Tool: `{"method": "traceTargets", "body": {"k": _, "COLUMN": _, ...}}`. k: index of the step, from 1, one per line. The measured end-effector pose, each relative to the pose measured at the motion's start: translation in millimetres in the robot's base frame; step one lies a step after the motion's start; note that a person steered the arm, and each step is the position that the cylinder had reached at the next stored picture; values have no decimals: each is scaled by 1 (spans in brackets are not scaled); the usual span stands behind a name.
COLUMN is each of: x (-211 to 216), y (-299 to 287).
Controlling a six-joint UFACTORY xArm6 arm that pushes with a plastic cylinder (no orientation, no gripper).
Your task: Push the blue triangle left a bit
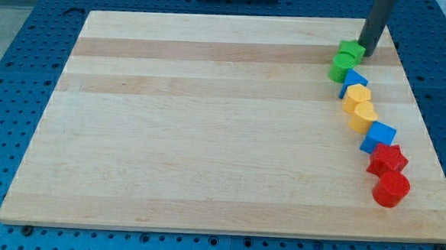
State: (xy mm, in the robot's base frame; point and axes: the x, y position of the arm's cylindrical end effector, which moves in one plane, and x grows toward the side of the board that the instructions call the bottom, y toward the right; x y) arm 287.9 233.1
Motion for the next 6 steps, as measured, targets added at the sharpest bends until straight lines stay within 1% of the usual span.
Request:
{"method": "traceTargets", "body": {"k": 2, "x": 68, "y": 68}}
{"method": "traceTargets", "body": {"k": 3, "x": 81, "y": 61}}
{"method": "traceTargets", "body": {"k": 4, "x": 81, "y": 42}}
{"method": "traceTargets", "body": {"k": 5, "x": 81, "y": 11}}
{"method": "traceTargets", "body": {"k": 6, "x": 83, "y": -31}}
